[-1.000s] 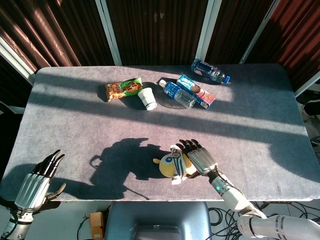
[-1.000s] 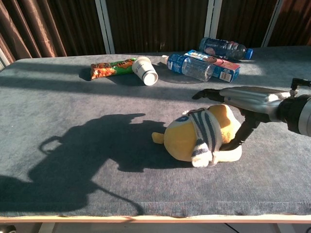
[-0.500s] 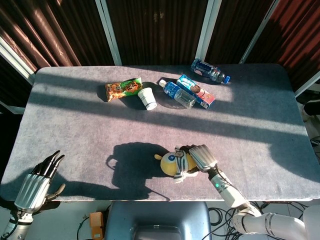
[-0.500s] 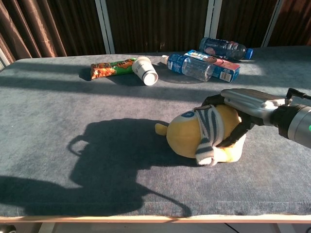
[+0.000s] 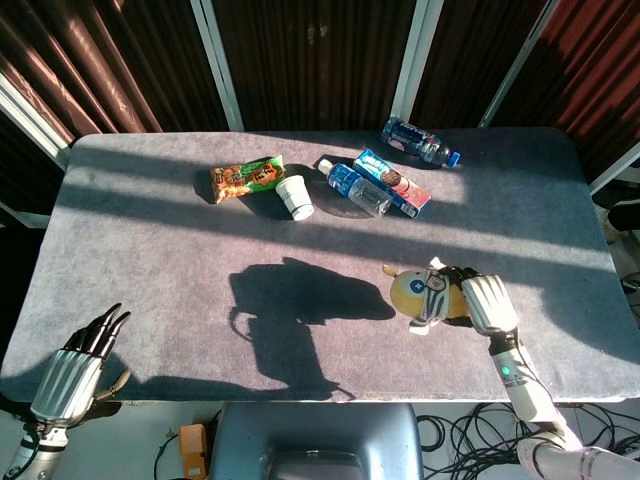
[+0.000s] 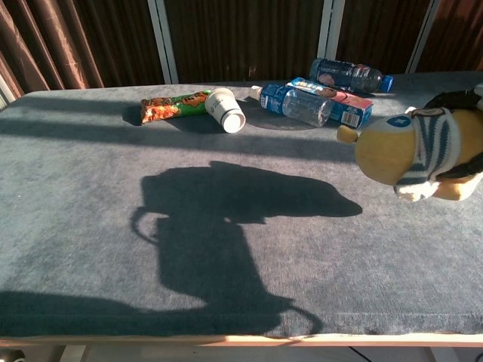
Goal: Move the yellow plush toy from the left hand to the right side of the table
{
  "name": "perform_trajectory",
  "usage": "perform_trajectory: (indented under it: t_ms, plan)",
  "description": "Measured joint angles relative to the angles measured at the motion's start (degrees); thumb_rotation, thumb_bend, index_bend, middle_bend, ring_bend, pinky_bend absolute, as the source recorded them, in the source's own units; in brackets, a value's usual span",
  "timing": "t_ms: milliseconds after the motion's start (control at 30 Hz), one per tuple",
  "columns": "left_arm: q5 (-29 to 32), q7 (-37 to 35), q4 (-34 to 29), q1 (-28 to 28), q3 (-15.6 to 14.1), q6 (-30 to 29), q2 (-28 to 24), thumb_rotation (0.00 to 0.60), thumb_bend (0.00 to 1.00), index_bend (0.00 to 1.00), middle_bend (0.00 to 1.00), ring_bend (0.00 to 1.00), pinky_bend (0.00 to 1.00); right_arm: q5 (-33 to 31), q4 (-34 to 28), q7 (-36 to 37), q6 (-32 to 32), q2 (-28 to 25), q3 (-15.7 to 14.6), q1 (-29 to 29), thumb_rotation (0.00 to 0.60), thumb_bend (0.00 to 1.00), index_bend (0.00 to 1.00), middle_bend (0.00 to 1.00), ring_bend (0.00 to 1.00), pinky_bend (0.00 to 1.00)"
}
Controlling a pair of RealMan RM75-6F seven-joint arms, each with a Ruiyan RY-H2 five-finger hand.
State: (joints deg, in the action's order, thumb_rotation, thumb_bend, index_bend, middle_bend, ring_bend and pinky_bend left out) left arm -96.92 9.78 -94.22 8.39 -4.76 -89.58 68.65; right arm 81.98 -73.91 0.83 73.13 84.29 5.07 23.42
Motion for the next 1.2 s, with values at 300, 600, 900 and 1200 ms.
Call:
perform_trajectory:
  t_ms: [300, 600, 900, 1200]
  plan:
    - [0.41, 1.4, -0.34, -0.26, 0.41, 1.52, 0.17, 0.6, 0.28, 0.07, 0.03, 0.15, 0.31, -2.71, 1.73, -3.95, -0.67, -1.88, -1.0, -2.88, 0.6, 0.11, 0.26, 0.26, 0.21, 0.4]
    - [0.69, 2.14, -0.97, -0.31, 0.55, 3.14, 0.0, 0.6, 0.28, 0.07, 0.03, 0.15, 0.32, -0.8, -0.52, 2.61, -5.6, -5.72, -3.23, -2.87, 0.6, 0.11, 0.0, 0.0, 0.0, 0.04]
    - [0.89, 2.57, -1.19, -0.32, 0.73, 3.81, 0.04, 0.6, 0.28, 0.08, 0.03, 0.15, 0.32, 2.56, -2.4, 6.62, -2.34, -7.57, -4.12, -4.02, 0.6, 0.1, 0.0, 0.0, 0.0, 0.04]
    - [-1.33, 4.2, -0.4, -1.93, 0.75, 0.5, 0.79, 0.6, 0.28, 0.07, 0.03, 0.15, 0.32, 11.14, -10.31, 5.19, 13.53, -10.95, -6.33, -10.04, 0.6, 0.09, 0.0, 0.0, 0.0, 0.01]
